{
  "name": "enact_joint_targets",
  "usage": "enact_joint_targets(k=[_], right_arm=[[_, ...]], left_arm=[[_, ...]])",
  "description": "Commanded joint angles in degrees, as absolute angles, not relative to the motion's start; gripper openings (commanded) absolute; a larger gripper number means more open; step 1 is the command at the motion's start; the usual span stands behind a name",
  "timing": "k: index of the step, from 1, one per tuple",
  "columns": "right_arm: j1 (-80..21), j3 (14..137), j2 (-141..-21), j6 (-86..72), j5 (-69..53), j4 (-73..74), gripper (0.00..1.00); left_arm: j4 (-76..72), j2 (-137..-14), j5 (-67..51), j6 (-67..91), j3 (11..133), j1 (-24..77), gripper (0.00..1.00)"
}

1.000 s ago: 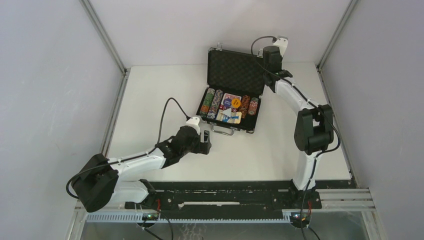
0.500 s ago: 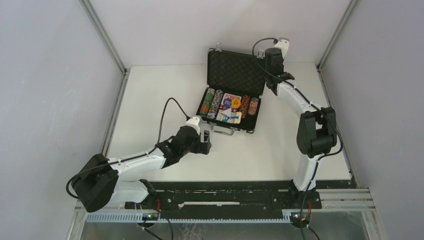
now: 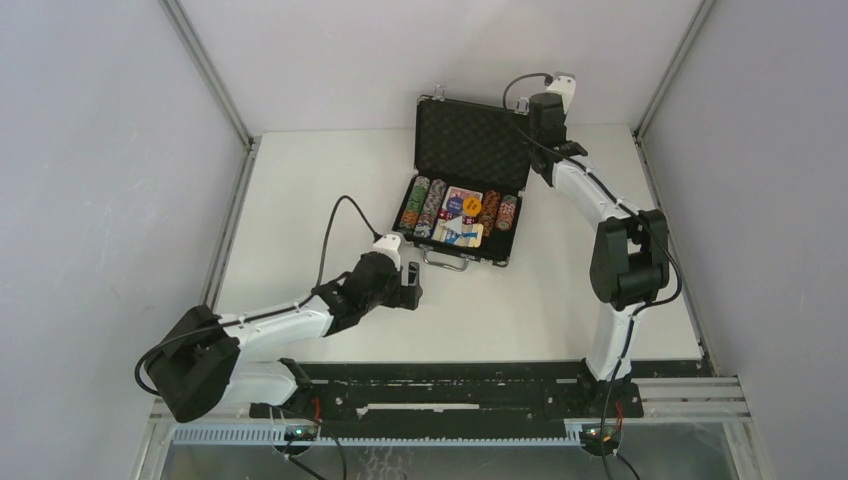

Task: Pack up texas hold em set

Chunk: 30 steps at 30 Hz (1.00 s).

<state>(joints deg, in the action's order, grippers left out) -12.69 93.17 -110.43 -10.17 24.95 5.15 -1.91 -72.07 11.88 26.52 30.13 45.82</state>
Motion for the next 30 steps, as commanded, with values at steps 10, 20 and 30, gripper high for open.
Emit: enact_joint_targets(k=[10, 20, 30], right_arm=[[-11.2, 81.3, -100.1, -12.4, 24.7, -0.9, 0.0], [-11.1, 78.0, -92.4, -14.7, 21.5, -0.8, 0.0], [-13.4, 72.5, -89.1, -16.8, 19.9, 0.3, 0.0]], left_arm=[[-2.5, -71.9, 12.2, 25.8, 33.3, 45.9, 0.89], [-2.6, -70.8, 11.9, 25.9, 33.0, 46.0, 0.89], [-2.5, -70.3, 11.2, 26.1, 33.0, 46.0, 0.89]])
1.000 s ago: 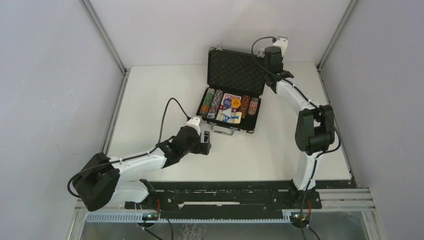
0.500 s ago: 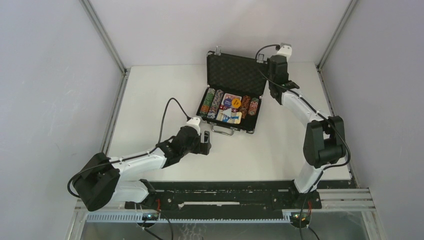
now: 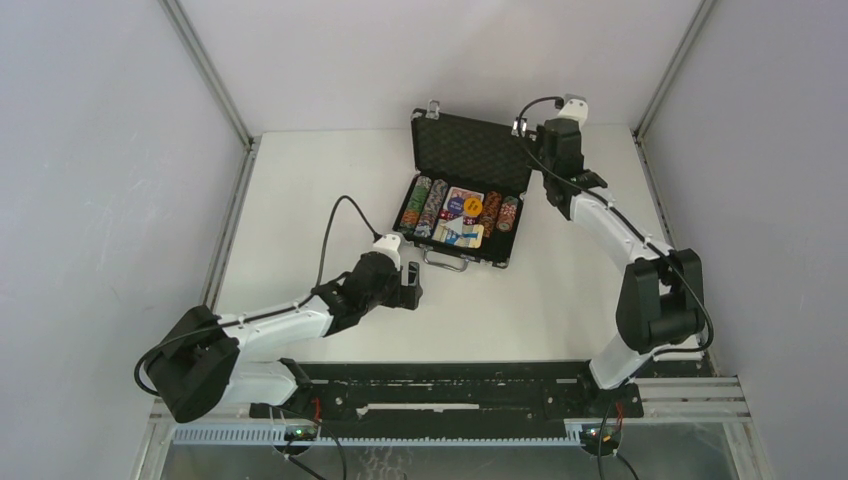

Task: Pack up texas hold em set

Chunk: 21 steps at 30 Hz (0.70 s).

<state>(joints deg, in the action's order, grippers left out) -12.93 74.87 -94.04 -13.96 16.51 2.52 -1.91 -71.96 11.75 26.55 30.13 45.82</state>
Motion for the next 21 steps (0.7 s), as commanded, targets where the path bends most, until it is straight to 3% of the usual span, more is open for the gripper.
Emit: enact_joint_targets(k=[1, 7, 8, 9, 11, 12, 13, 17, 21], right_arm=[[-14.0, 71.2, -88.5, -16.9, 20.4, 0.0, 0.0], [-18.7, 59.6, -81.9, -18.6, 22.7, -3.3, 0.0], [-20.3, 56.9, -79.9, -18.7, 23.6, -4.6, 0.06], [-22.1, 54.4, -77.9, -19.0, 24.8, -5.0, 0.19], [-26.3, 48.9, -73.5, -21.2, 26.6, -3.5, 0.58], [-28.9, 45.3, -71.1, -23.3, 27.0, -2.4, 0.7], [-32.7, 41.0, -68.0, -25.8, 27.7, -1.4, 0.77], [-57.7, 23.2, -54.2, -39.6, 37.0, -1.7, 0.78], [-75.2, 17.2, -47.3, -53.9, 49.4, 6.6, 0.67]], left_arm=[[-2.5, -70.2, 11.3, 26.2, 32.9, 46.0, 0.89], [-2.5, -68.9, 10.9, 26.5, 32.5, 46.0, 0.89], [-2.5, -68.4, 10.7, 26.6, 32.4, 46.0, 0.89], [-2.6, -68.0, 10.4, 26.7, 32.3, 46.0, 0.89], [-2.6, -67.1, 9.1, 26.8, 32.2, 46.0, 0.88], [-2.1, -66.6, 8.2, 26.9, 32.4, 46.0, 0.88], [-0.5, -65.8, 7.9, 27.0, 32.8, 46.2, 0.87], [7.7, -56.5, 15.9, 27.1, 32.9, 54.9, 0.86], [7.3, -45.8, 14.9, 29.7, 29.9, 58.5, 0.86]])
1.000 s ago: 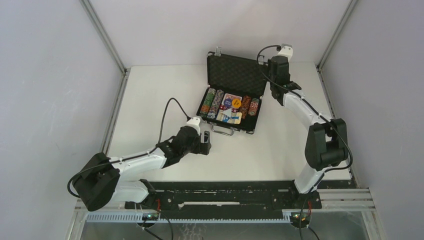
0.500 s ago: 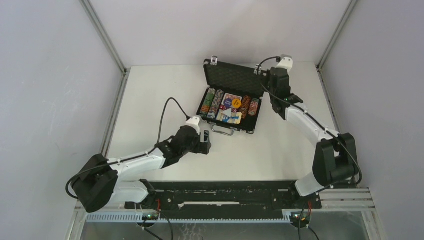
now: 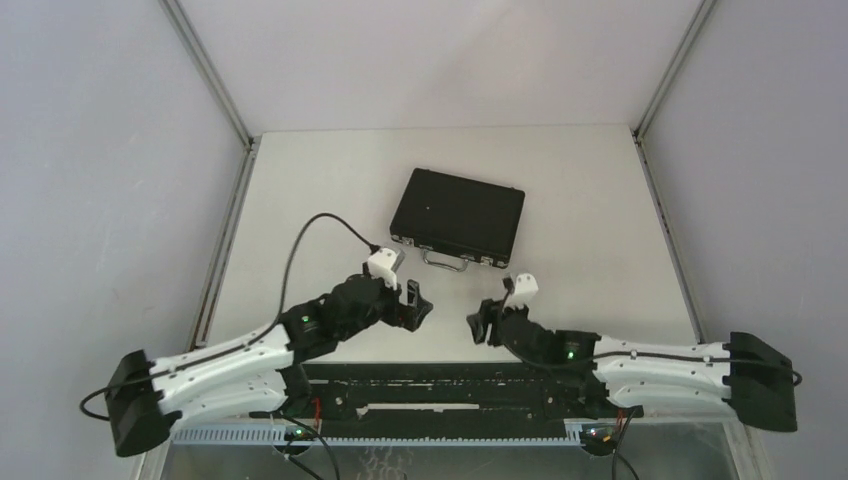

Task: Pack up texas hold em set

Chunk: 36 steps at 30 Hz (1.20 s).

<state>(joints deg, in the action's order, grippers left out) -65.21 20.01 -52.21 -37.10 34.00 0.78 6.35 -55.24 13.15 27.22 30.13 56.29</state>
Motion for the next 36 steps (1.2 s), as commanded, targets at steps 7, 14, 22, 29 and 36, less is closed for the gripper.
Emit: enact_joint_targets(k=[7, 14, 22, 29, 36], right_arm=[[-72.4, 21.9, -47.3, -42.6, 54.8, 3.7, 0.06], [-44.0, 23.1, -48.3, -32.2, 21.2, -16.6, 0.0], [-31.5, 23.2, -63.4, -35.0, 7.6, -26.1, 0.0], [-31.7, 23.2, -73.7, -37.2, 3.5, -33.9, 0.0], [-31.4, 23.0, -78.1, -37.3, 5.8, -30.9, 0.0]], left_arm=[[4.2, -42.1, 26.9, 27.5, 27.9, 58.2, 0.85], [0.8, -49.2, 33.2, 24.7, 30.8, 56.4, 0.48], [0.9, -50.4, 30.2, 25.4, 30.0, 53.7, 0.65], [0.3, -54.9, 26.4, 25.6, 30.1, 51.3, 0.88], [-1.2, -56.3, 23.9, 25.8, 29.1, 50.7, 0.88]])
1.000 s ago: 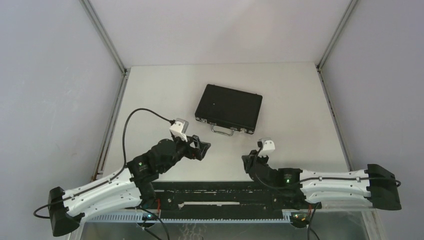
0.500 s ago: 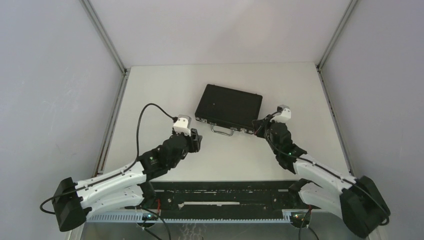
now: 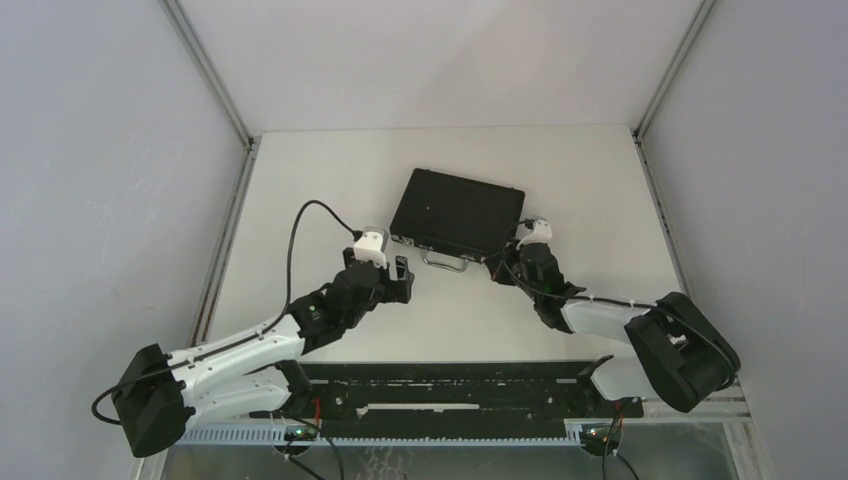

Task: Pack up texas hold em set

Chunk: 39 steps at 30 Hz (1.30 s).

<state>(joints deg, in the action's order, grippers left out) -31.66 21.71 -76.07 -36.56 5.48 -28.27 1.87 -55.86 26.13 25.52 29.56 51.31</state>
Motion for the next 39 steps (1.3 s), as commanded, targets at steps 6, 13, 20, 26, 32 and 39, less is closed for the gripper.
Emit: enact_joint_targets(k=[6, 13, 20, 26, 32, 39], right_arm=[[-31.3, 23.0, -82.8, -37.9, 6.9, -33.3, 0.0], [-31.1, 25.1, -90.2, -38.2, 9.0, -34.3, 0.0], [-31.0, 27.4, -94.5, -40.9, 12.8, -28.0, 0.0], [-31.7, 29.7, -95.8, -40.8, 13.4, -22.5, 0.0], [-36.4, 32.7, -95.7, -40.4, 18.4, -13.6, 0.0], [-39.1, 35.2, -100.5, -46.6, 19.5, -7.2, 0.0]], left_arm=[[-1.4, -56.7, 23.4, 26.0, 28.8, 50.6, 0.88], [-1.5, -56.5, 23.5, 26.1, 28.3, 50.6, 0.88], [-1.5, -57.0, 23.4, 26.1, 28.3, 50.4, 0.88], [-2.0, -57.9, 22.0, 26.2, 28.6, 50.2, 0.88], [-2.0, -57.3, 21.8, 26.2, 28.3, 50.2, 0.88], [-1.9, -56.2, 21.3, 26.2, 28.0, 50.2, 0.88]])
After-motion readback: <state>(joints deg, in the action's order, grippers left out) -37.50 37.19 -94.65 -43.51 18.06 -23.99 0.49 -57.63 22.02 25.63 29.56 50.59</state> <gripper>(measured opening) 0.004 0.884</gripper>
